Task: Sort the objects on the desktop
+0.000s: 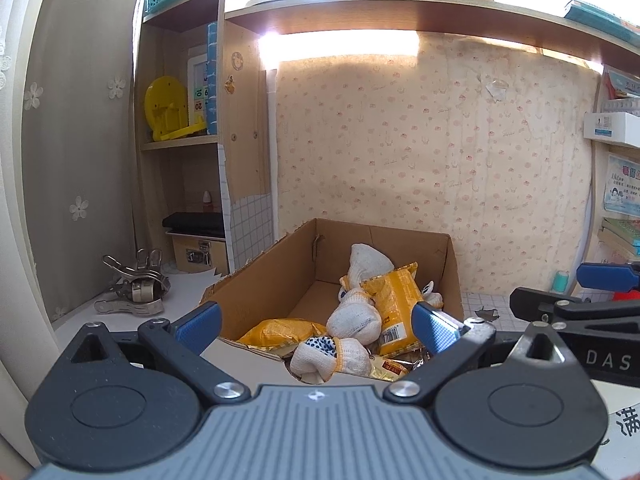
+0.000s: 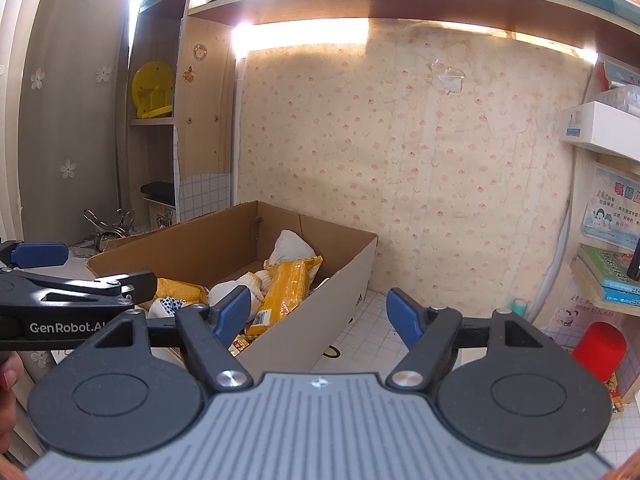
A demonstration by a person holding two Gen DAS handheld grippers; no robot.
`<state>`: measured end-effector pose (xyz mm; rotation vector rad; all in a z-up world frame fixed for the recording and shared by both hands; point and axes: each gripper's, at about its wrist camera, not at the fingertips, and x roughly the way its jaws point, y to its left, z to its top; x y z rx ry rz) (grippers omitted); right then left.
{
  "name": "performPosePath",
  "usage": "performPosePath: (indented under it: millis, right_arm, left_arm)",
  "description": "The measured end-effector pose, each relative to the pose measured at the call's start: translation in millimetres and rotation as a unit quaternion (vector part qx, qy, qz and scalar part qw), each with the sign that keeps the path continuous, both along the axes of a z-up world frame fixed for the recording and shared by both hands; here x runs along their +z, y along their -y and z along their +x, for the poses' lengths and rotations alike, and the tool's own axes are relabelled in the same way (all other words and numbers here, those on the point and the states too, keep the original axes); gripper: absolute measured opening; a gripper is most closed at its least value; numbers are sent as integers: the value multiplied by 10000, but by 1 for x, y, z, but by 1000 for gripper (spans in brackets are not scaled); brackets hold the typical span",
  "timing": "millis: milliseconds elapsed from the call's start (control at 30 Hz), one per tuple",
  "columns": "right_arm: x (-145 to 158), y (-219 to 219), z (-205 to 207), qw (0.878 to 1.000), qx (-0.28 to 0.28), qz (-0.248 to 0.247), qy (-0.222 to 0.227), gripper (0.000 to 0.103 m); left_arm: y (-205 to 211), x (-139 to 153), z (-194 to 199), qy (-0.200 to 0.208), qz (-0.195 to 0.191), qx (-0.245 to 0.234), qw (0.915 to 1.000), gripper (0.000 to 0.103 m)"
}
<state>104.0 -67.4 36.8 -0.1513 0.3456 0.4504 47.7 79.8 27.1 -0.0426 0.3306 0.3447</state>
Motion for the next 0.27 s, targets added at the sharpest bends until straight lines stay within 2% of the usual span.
performPosePath:
  millis: [267]
  right_arm:
    - [-2,3,1,10000,-42,29,-10,73]
  left_arm:
    - [1,0,0,19,-50,-105,9999,103]
